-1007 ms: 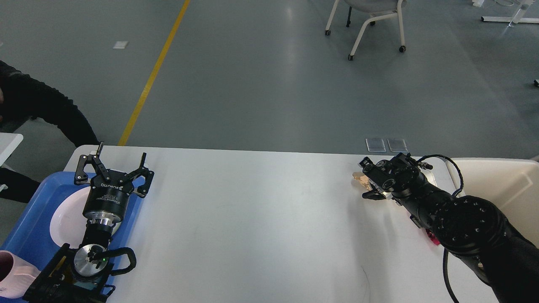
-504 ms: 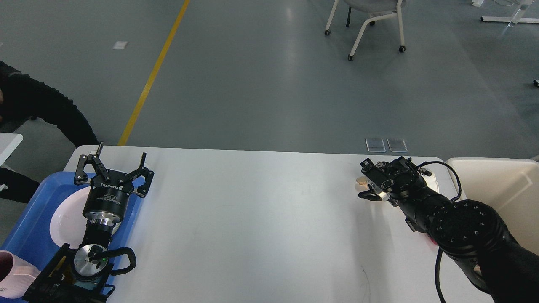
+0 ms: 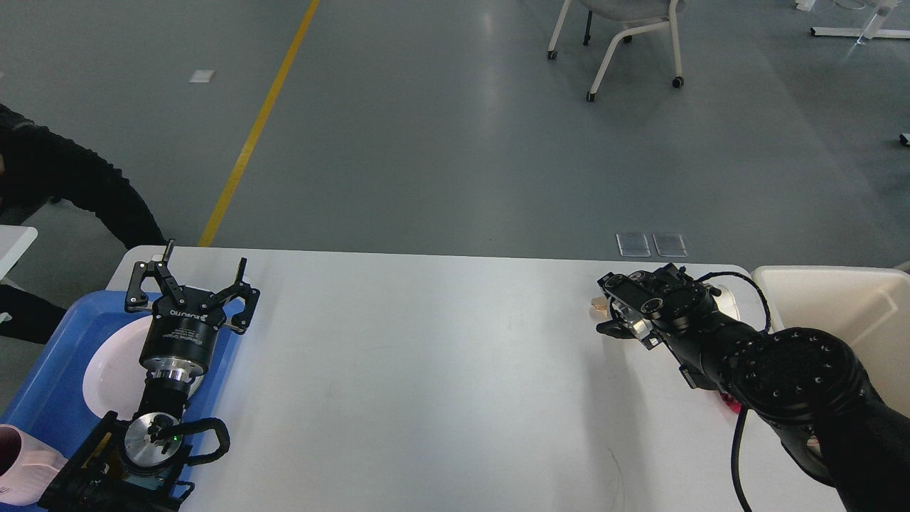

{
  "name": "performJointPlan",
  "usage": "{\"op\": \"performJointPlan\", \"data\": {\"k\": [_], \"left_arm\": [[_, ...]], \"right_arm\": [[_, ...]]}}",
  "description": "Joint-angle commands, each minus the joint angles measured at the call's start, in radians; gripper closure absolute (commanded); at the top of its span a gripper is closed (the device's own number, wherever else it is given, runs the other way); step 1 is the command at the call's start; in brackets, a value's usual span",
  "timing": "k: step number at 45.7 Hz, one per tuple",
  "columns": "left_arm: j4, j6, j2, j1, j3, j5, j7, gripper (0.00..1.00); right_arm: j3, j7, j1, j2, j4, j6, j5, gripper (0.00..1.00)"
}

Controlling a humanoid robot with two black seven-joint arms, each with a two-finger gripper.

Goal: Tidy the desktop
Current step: 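Lower the right gripper onto the crumpled brown paper and grasp it, then lift the crumpled paper with the right gripper and drop it in the bin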

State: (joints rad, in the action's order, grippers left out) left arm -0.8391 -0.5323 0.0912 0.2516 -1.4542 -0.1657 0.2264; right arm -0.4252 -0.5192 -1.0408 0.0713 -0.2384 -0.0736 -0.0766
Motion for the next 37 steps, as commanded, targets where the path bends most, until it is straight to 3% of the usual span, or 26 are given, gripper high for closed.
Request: {"op": "performJointPlan", "data": {"k": [1,7,13,26,30,37], "left_arm": [[0.000,0.000,-0.001,0.000,0.000,0.000,-0.001,0.04],[0.000,0.000,0.001,0.000,0.000,0.000,-0.001,0.04],[0.000,0.000,0.001,0.000,0.000,0.000,-0.001,0.04],[0.000,0.000,0.001,0.000,0.000,0.000,0.001,0.04],[0.000,0.002,0.001,0.000,0.000,0.000,-0.001,0.04],[0.000,0.000,0.001,0.000,0.002,0.000,0.001,0.04]], "right_arm": [[-0.004,-0.011,-0.068,-0.106,-0.142,-0.002,-0.008,1.00],[-0.049,-0.034,-0.172,-0.229,-0.326,0.006,-0.006,1.00],[-0.239,-0.042,-0.358,-0.306,-0.553,0.112,-0.012,1.00],[-0.510,0.007,-0.764,-0.410,-0.936,0.366,-0.017,1.00],[-0.601,0.091,-0.879,-0.410,-1.022,0.464,-0.017,1.00],[-0.770,0.329,-1.082,-0.401,-1.188,0.633,-0.006,1.00]]}}
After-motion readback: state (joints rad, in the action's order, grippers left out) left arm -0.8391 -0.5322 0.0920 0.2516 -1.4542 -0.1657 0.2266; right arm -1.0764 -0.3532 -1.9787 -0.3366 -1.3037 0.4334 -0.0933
